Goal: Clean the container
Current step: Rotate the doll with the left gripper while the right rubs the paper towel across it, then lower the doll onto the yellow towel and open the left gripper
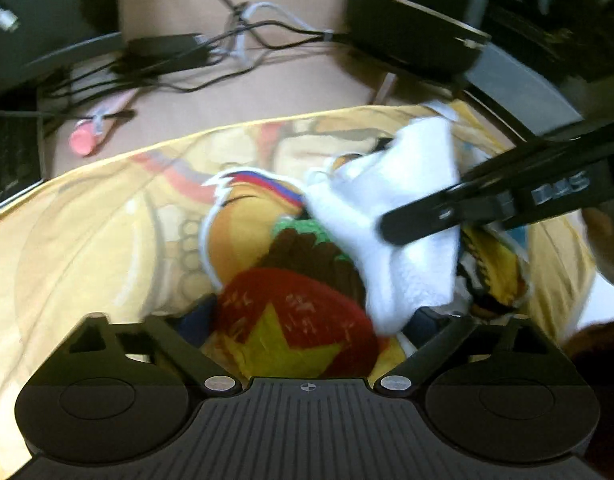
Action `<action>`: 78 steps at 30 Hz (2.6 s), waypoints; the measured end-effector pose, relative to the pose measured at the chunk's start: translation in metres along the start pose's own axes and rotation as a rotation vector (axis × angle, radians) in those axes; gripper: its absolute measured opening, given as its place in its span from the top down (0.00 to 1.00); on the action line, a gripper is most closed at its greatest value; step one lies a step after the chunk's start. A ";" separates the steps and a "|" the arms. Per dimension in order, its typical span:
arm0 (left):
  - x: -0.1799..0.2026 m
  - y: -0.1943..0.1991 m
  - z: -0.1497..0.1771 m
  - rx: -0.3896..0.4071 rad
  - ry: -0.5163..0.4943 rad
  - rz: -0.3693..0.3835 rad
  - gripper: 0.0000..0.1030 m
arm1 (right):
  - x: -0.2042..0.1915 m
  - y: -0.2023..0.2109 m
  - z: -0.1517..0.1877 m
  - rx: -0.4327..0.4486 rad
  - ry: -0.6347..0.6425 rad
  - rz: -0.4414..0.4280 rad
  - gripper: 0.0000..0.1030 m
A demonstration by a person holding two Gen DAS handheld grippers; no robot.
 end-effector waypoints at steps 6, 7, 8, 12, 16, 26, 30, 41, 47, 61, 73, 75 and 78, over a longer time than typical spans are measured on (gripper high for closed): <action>0.025 0.003 -0.002 0.134 -0.545 -0.454 0.25 | -0.007 0.016 -0.031 0.101 0.058 0.063 0.90; 0.030 -0.001 0.000 0.145 -0.624 -0.510 0.25 | -0.011 0.017 -0.036 0.115 0.073 0.063 0.90; 0.033 -0.005 0.003 0.145 -0.669 -0.532 0.25 | -0.016 0.017 -0.042 0.127 0.088 0.059 0.90; 0.044 -0.013 0.009 0.125 -0.677 -0.497 0.22 | -0.037 0.009 -0.059 0.160 0.118 -0.016 0.90; 0.051 -0.001 0.010 0.113 -0.580 -0.337 0.10 | -0.052 -0.017 -0.060 0.100 0.128 -0.088 0.90; 0.048 0.029 0.000 0.102 -0.274 -0.059 0.08 | -0.030 -0.026 -0.014 -0.051 0.070 -0.076 0.89; 0.037 0.030 -0.006 0.081 -0.158 -0.013 0.07 | -0.018 -0.014 -0.003 -0.051 0.031 -0.045 0.88; 0.044 -0.007 0.008 -0.086 -0.217 0.041 0.04 | -0.011 -0.022 0.014 -0.077 0.125 0.125 0.86; 0.034 -0.003 -0.002 -0.013 -0.131 0.072 0.26 | -0.006 -0.024 0.011 -0.066 0.088 0.115 0.86; 0.015 -0.006 -0.003 0.009 -0.139 -0.158 0.23 | -0.057 -0.040 -0.027 -0.016 0.155 -0.089 0.88; 0.007 0.003 -0.008 0.018 -0.041 -0.047 0.09 | -0.007 -0.028 -0.001 -0.052 0.098 0.110 0.88; -0.001 0.003 -0.008 0.000 0.031 -0.012 0.07 | 0.000 -0.024 0.004 -0.047 0.087 0.138 0.88; -0.009 -0.005 -0.007 -0.054 0.125 0.014 0.05 | 0.012 -0.011 0.006 -0.010 0.011 0.122 0.88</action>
Point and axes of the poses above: each gripper's, at about its wrist camera, not at the fingertips, and y roughly against the way its jaws point, x to its right, z to its underside, the point moved 3 cm from there along -y, roughly the way its jaws point, and after that the axes turned 7 degrees about -z, right-handed, at the moved point
